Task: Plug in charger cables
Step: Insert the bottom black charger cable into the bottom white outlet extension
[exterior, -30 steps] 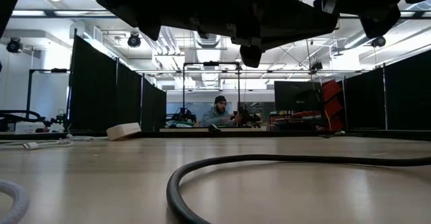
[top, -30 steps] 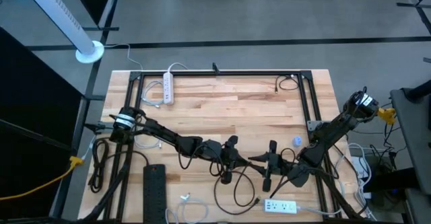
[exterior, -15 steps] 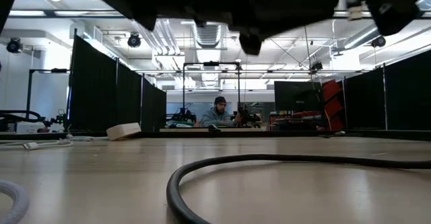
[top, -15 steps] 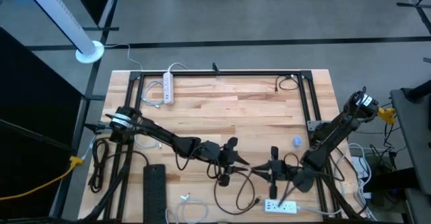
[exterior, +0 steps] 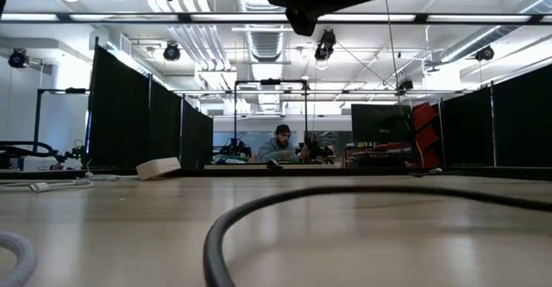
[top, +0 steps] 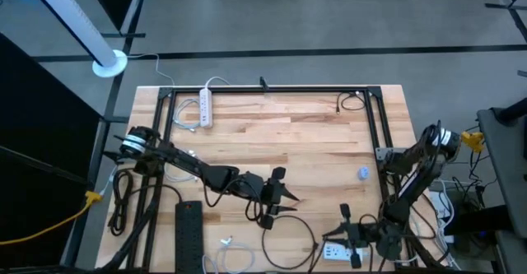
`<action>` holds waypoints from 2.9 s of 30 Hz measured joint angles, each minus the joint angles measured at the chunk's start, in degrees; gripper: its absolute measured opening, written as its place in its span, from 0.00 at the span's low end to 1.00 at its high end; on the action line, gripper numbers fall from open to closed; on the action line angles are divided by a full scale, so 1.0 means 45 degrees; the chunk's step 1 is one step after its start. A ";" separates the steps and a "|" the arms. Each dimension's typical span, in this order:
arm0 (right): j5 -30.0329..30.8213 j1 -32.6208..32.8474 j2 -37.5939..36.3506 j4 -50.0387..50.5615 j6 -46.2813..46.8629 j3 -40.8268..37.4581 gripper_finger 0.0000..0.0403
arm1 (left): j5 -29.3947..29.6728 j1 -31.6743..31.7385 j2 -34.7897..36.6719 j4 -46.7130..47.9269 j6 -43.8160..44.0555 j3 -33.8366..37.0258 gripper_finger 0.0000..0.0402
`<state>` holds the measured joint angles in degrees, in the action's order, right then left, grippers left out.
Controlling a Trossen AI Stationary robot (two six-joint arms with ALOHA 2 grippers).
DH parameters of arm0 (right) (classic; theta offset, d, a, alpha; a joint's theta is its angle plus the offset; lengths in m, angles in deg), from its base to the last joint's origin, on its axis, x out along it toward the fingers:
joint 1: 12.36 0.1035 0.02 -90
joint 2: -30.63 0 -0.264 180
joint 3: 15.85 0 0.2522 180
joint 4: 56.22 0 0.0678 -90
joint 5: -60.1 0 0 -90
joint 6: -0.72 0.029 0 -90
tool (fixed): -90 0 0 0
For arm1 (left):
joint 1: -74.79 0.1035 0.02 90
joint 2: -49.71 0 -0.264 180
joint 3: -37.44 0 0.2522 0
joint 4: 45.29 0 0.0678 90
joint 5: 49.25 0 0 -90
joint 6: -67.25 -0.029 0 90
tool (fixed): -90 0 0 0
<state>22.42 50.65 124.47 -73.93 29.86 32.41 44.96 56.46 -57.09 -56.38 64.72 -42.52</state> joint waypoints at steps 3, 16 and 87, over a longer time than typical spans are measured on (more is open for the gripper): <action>0.0052 0.0204 0.0747 -0.0422 0.0082 0.0324 0.04 | -0.0009 -0.0005 0.0000 -0.0006 0.0001 0.0000 0.27; 0.1622 0.1416 0.1263 -0.0044 0.0284 0.1229 0.04 | -0.0005 0.0010 -0.0015 0.0005 0.0038 0.0000 0.26; 0.3759 0.1433 0.4085 -0.1029 0.2180 0.1914 0.04 | -0.0015 0.0010 -0.0034 0.0065 0.0147 0.0000 0.26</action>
<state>39.34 57.10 142.85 -78.56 39.67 41.02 44.89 56.50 -57.24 -56.08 65.38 -42.52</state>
